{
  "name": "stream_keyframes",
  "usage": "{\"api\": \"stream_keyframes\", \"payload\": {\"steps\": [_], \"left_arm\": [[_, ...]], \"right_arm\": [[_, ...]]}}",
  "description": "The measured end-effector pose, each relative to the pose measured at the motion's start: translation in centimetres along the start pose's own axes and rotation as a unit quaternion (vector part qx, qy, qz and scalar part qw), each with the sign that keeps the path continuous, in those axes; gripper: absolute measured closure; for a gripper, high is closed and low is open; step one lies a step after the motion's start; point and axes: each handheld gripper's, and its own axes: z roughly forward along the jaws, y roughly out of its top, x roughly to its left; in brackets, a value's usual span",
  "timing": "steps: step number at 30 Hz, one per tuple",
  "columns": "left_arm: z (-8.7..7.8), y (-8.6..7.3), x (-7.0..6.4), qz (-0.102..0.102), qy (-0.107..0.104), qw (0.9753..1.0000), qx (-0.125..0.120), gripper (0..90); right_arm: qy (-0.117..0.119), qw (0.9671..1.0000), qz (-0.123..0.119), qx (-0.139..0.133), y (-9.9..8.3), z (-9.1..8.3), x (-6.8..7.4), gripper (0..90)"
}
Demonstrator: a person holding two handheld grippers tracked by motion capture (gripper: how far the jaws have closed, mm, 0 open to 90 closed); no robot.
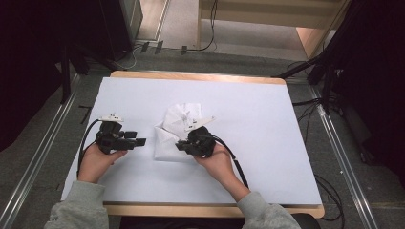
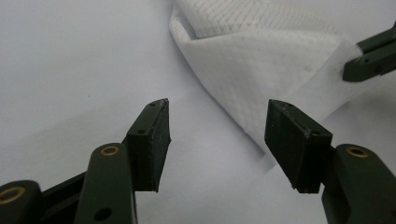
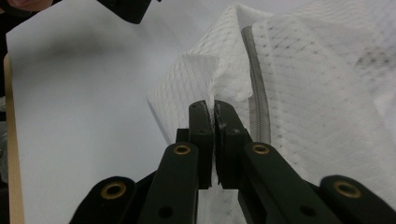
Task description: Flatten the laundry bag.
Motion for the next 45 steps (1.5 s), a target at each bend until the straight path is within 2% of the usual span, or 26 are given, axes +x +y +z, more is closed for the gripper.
{"api": "stream_keyframes", "payload": {"steps": [2, 10, 12, 13, 14, 16, 18, 19, 20, 21, 22, 23, 24, 25, 27, 31, 36, 42, 44, 45], "left_arm": [[-0.2, 0.0, 0.0, -0.002, 0.0, 1.0, -0.006, 41.7], [-0.4, 0.1, -0.1, -0.004, 0.002, 0.9999, -0.011, 42.1], [-0.4, 0.0, 0.0, -0.003, 0.002, 0.9999, -0.011, 42.1], [-0.4, 0.0, 0.0, -0.004, 0.001, 1.0, -0.009, 42.1], [-0.4, 0.0, 0.1, -0.005, 0.002, 0.9999, -0.009, 42.1], [-0.4, 0.1, 0.1, -0.005, 0.003, 0.9999, -0.009, 42.1], [-0.4, 0.1, 0.1, -0.006, 0.003, 0.9999, -0.012, 42.1], [-0.4, 0.2, 0.1, -0.004, 0.003, 0.9999, -0.012, 42.1], [-0.3, 0.2, 0.0, -0.004, 0.002, 0.9999, -0.012, 42.1], [-0.3, 0.3, 0.0, -0.002, 0.001, 0.9999, -0.011, 42.1], [-0.2, 0.4, 0.0, -0.001, 0.0, 0.9999, -0.01, 42.1], [-0.2, 0.4, 0.0, 0.0, 0.001, 1.0, -0.01, 42.1], [-0.1, 0.5, 0.0, 0.0, 0.0, 0.9999, -0.01, 42.1], [-0.1, 0.5, 0.0, 0.002, 0.0, 1.0, -0.009, 42.1], [0.0, 0.6, 0.0, 0.002, -0.002, 1.0, -0.009, 42.1], [0.1, 0.8, 0.2, 0.003, -0.002, 1.0, -0.009, 42.1], [0.1, 0.9, 0.3, 0.002, -0.004, 0.9999, -0.01, 42.1], [-0.1, 0.9, 0.4, 0.0, -0.004, 0.9999, -0.015, 42.1], [-0.3, 0.9, 0.4, -0.003, -0.003, 0.9999, -0.017, 42.1], [-0.3, 0.9, 0.4, -0.003, -0.003, 0.9999, -0.017, 42.1]], "right_arm": [[0.01, 0.9999, -0.005, 0.004, 0.1, 1.2, 0.6, 88.9], [0.027, 0.9992, -0.015, 0.025, 0.4, 3.8, 1.7, 88.2], [0.029, 0.9991, -0.013, 0.028, 0.4, 3.8, 1.7, 86.5], [0.033, 0.999, -0.013, 0.028, 0.4, 3.7, 1.7, 82.1], [0.036, 0.9991, -0.009, 0.021, 0.6, 2.9, 1.5, 76.9], [0.036, 0.9992, -0.006, 0.017, 0.7, 2.4, 1.4, 75.0], [0.027, 0.9996, -0.003, -0.001, 0.9, 0.4, 0.6, 72.3], [0.027, 0.9996, -0.003, -0.001, 0.9, 0.4, 0.6, 72.3], [0.011, 0.9999, -0.002, -0.009, 0.9, -0.8, -0.4, 77.5], [0.002, 0.9999, 0.001, -0.011, 0.7, -1.3, -0.9, 80.5], [0.002, 0.9999, 0.001, -0.011, 0.7, -1.3, -0.9, 80.5], [-0.006, 0.9999, 0.004, -0.011, 0.6, -1.7, -1.3, 84.4], [-0.026, 0.9996, 0.011, -0.006, 0.2, -2.3, -2.4, 88.9], [-0.026, 0.9996, 0.011, -0.006, 0.2, -2.3, -2.4, 88.9], [-0.045, 0.9986, 0.028, 0.001, -0.4, -2.8, -4.0, 90.0], [-0.06, 0.9969, 0.05, 0.007, -1.3, -2.7, -5.7, 90.0], [-0.055, 0.996, 0.065, 0.025, -2.2, -1.9, -6.3, 90.0], [-0.033, 0.9973, 0.052, 0.039, -2.2, -0.5, -5.1, 90.0], [-0.013, 0.998, 0.048, 0.04, -2.0, 0.2, -4.2, 90.0], [-0.013, 0.998, 0.048, 0.04, -2.0, 0.2, -4.2, 90.0]]}}
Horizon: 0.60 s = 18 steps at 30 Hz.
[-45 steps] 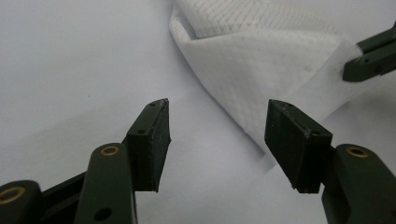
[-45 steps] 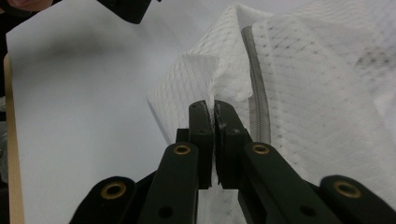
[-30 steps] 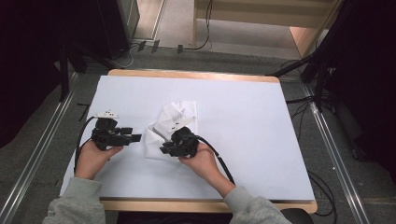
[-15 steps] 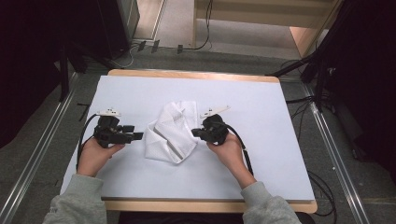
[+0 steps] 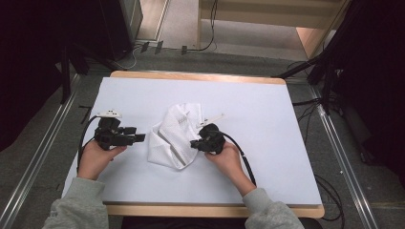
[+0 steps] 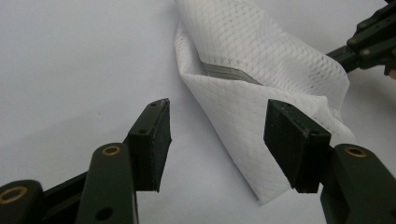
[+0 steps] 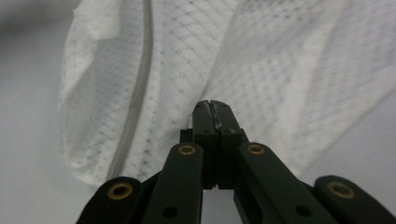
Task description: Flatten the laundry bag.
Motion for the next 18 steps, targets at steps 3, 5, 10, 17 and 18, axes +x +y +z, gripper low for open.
{"api": "stream_keyframes", "payload": {"steps": [3, 5, 10, 17, 18], "left_arm": [[-0.1, -0.1, -0.1, 0.0, 0.002, 1.0, -0.001, 42.1], [-0.3, -0.2, -0.1, 0.002, 0.003, 1.0, 0.0, 42.1], [-0.8, -0.4, -0.1, -0.001, 0.007, 1.0, -0.004, 42.1], [-1.2, -0.7, -0.1, -0.006, 0.012, 0.9999, -0.007, 42.1], [-1.3, -0.8, -0.1, -0.008, 0.015, 0.9998, -0.006, 42.1]], "right_arm": [[0.012, 0.9999, -0.01, 0.0, 0.3, 0.5, 1.0, 90.0], [0.025, 0.9995, -0.019, -0.009, 0.8, 0.8, 2.3, 90.0], [0.044, 0.9984, -0.033, -0.014, 1.5, 1.6, 4.1, 90.0], [0.064, 0.9959, -0.063, -0.011, 2.2, 3.2, 6.5, 90.0], [0.064, 0.9959, -0.063, -0.011, 2.2, 3.2, 6.5, 90.0]]}}
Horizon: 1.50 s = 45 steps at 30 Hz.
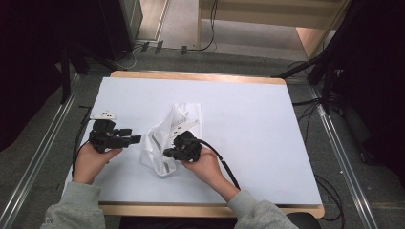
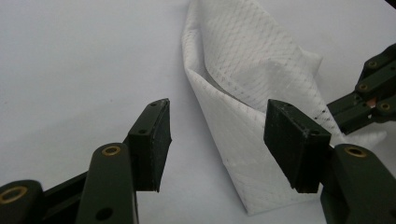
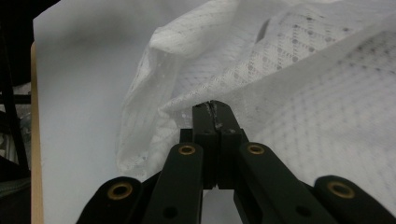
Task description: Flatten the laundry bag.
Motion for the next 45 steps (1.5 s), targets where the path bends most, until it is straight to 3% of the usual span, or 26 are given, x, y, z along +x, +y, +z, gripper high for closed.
{"api": "stream_keyframes", "payload": {"steps": [7, 11, 15, 22, 25, 29, 33, 38, 41, 42, 43, 44, 45], "left_arm": [[-0.3, -0.1, 0.3, -0.004, 0.001, 1.0, -0.005, 42.2], [0.0, 0.2, 0.2, -0.006, -0.001, 1.0, -0.001, 42.3], [1.1, 1.0, 0.0, 0.005, -0.005, 1.0, 0.006, 42.5], [3.7, 2.9, 1.0, 0.0, -0.009, 0.9998, 0.017, 44.0], [4.8, 3.5, 1.5, -0.001, -0.005, 0.9997, 0.022, 46.7], [6.1, 4.0, 2.0, -0.013, -0.008, 0.9994, 0.031, 50.8], [7.0, 4.1, 1.8, -0.001, -0.008, 0.9989, 0.046, 52.5], [8.1, 4.3, 2.1, -0.01, -0.021, 0.9985, 0.05, 59.3], [8.7, 4.1, 2.2, -0.008, -0.026, 0.9975, 0.065, 67.8], [8.9, 4.1, 2.2, -0.005, -0.026, 0.9971, 0.072, 73.0], [9.1, 4.0, 2.2, -0.004, -0.026, 0.9967, 0.077, 73.0], [9.3, 4.0, 2.2, -0.004, -0.026, 0.9964, 0.08, 77.5], [9.4, 3.9, 2.2, -0.003, -0.023, 0.9965, 0.08, 86.9]], "right_arm": [[0.02, 0.9997, -0.01, 0.01, 0.2, 1.1, 1.2, 90.0], [0.018, 0.9998, -0.013, 0.003, 0.2, 0.0, 1.2, 90.0], [-0.005, 1.0, -0.006, -0.001, 0.0, -1.3, 0.2, 86.6], [-0.039, 0.999, 0.004, -0.022, 0.5, -3.6, -1.6, 74.9], [-0.053, 0.9979, 0.015, -0.035, 1.1, -4.3, -2.4, 64.9], [-0.056, 0.9975, 0.02, -0.037, 1.5, -4.2, -2.7, 59.9], [-0.052, 0.9972, 0.028, -0.047, 2.2, -3.9, -3.0, 50.2], [-0.058, 0.9964, 0.04, -0.047, 3.2, -2.4, -3.1, 38.4], [-0.066, 0.9963, 0.044, -0.034, 3.4, -1.1, -3.2, 38.5], [-0.064, 0.9965, 0.049, -0.025, 3.4, -0.4, -3.2, 42.8], [-0.064, 0.9965, 0.049, -0.025, 3.4, -0.4, -3.2, 42.8], [-0.063, 0.9965, 0.05, -0.02, 3.3, -0.1, -3.2, 48.6], [-0.058, 0.9971, 0.049, -0.003, 3.2, 0.2, -3.3, 70.6]]}}
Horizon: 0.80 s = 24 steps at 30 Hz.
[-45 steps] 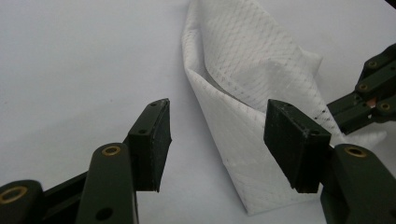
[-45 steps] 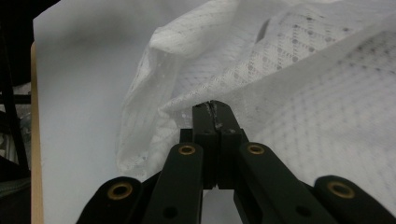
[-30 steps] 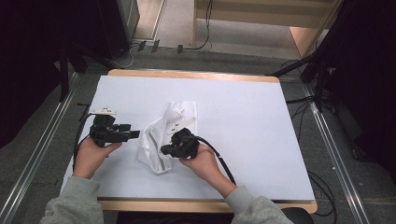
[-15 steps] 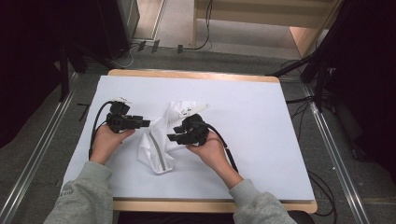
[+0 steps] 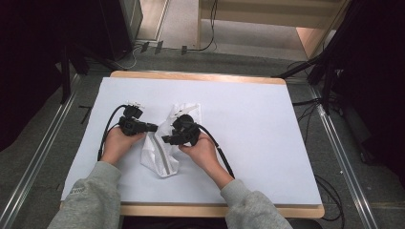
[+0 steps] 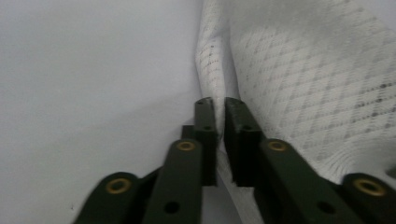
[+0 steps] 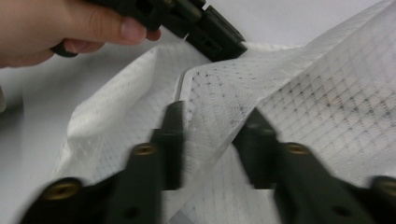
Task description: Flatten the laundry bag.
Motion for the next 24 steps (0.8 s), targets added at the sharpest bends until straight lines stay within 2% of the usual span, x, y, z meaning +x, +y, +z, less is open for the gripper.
{"api": "stream_keyframes", "payload": {"steps": [1, 3, 4, 6, 7, 9, 13, 15, 23, 24], "left_arm": [[0.1, 0.0, 0.0, 0.002, -0.004, 1.0, 0.002, 86.9], [0.2, 0.0, 0.1, 0.0, -0.008, 1.0, -0.001, 90.0], [0.2, 0.0, 0.1, -0.002, -0.01, 1.0, -0.002, 90.0], [0.0, 0.1, 0.2, -0.007, -0.01, 0.9999, -0.01, 90.0], [-0.2, 0.2, 0.3, -0.007, -0.007, 0.9998, -0.016, 90.0], [-0.6, 0.2, 0.4, -0.015, -0.001, 0.9994, -0.031, 90.0], [-1.5, 0.2, 0.8, -0.025, 0.011, 0.9984, -0.05, 90.0], [-1.9, 0.1, 1.2, -0.035, 0.011, 0.9974, -0.061, 90.0], [-3.1, -0.3, 2.3, -0.059, 0.027, 0.9945, -0.083, 90.0], [-3.2, -0.3, 2.4, -0.06, 0.029, 0.9941, -0.086, 90.0]], "right_arm": [[0.0, 1.0, 0.0, 0.0, 0.0, 0.0, 0.0, 70.6], [-0.001, 0.9999, -0.009, 0.012, -0.2, 0.0, 0.0, 86.8], [0.0, 0.9998, -0.014, 0.013, -0.3, -0.4, 0.1, 90.0], [-0.001, 0.9998, -0.014, 0.011, -0.3, -0.8, 0.0, 90.0], [0.0, 0.9999, -0.016, 0.006, -0.3, -1.8, 0.0, 90.0], [-0.002, 0.9999, -0.016, 0.004, -0.4, -2.1, -0.1, 90.0], [-0.01, 0.9998, -0.017, -0.01, -1.0, -4.3, -0.4, 90.0], [-0.011, 0.9997, -0.014, -0.015, -1.4, -5.0, -0.5, 90.0], [-0.022, 0.9993, -0.018, -0.022, -3.3, -7.7, -0.7, 90.0], [-0.027, 0.9993, -0.015, -0.022, -4.0, -8.3, -0.8, 90.0]]}}
